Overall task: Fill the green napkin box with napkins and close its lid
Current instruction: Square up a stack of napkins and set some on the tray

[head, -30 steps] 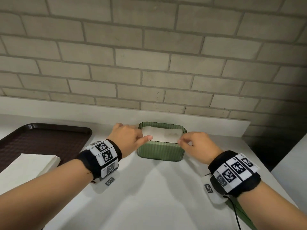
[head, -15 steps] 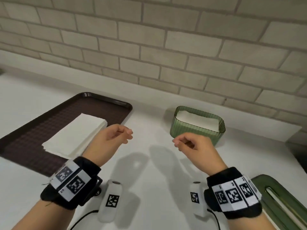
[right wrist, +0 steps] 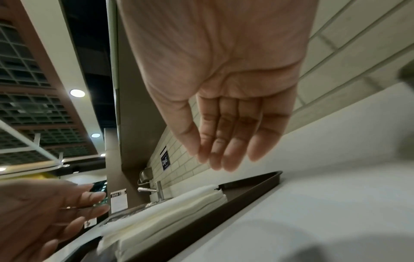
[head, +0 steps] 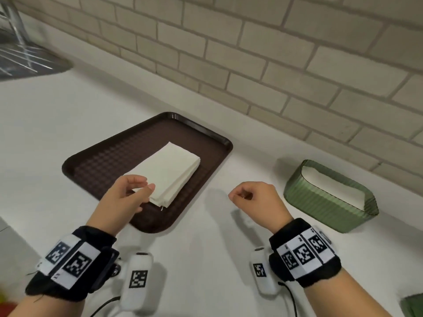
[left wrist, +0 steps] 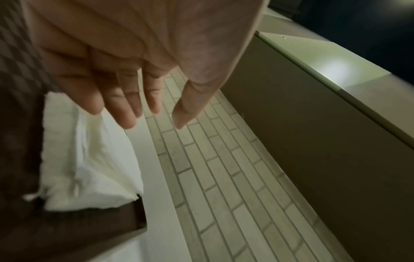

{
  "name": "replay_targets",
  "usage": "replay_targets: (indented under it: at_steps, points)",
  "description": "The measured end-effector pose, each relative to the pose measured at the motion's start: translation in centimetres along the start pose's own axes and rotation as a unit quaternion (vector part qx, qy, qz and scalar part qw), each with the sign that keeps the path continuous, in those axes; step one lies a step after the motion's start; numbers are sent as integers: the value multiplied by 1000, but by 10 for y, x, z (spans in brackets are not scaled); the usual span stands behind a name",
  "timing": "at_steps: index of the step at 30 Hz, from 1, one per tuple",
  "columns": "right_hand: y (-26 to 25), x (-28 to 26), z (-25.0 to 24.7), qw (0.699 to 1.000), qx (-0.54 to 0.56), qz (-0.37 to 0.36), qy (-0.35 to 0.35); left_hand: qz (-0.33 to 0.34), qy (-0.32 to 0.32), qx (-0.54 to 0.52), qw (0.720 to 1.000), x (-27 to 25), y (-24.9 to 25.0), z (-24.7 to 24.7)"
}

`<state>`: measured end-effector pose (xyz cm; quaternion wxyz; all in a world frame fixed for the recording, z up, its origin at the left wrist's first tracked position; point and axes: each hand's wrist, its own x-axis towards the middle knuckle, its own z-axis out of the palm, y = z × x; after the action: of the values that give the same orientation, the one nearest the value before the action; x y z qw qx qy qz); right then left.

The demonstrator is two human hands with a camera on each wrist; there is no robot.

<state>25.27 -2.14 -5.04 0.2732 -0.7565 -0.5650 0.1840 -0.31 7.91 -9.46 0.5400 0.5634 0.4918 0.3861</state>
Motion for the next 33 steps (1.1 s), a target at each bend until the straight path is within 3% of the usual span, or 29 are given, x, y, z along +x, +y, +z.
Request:
replay_targets:
  at_steps: [9, 15, 22, 33]
  points:
    - [-48, 107, 31, 993, -72, 29, -93, -38, 2, 44, 998, 28, -9, -25]
    - [-62, 153, 55, 990, -104, 65, -64, -24, -29, 88, 995, 34, -13, -28]
    - [-76, 174, 82, 982, -122, 100, -108, -24, -42, 104, 993, 32, -13, -28]
    - [-81, 173, 93, 986, -137, 81, -43, 5, -49, 100, 994, 34, -11, -26]
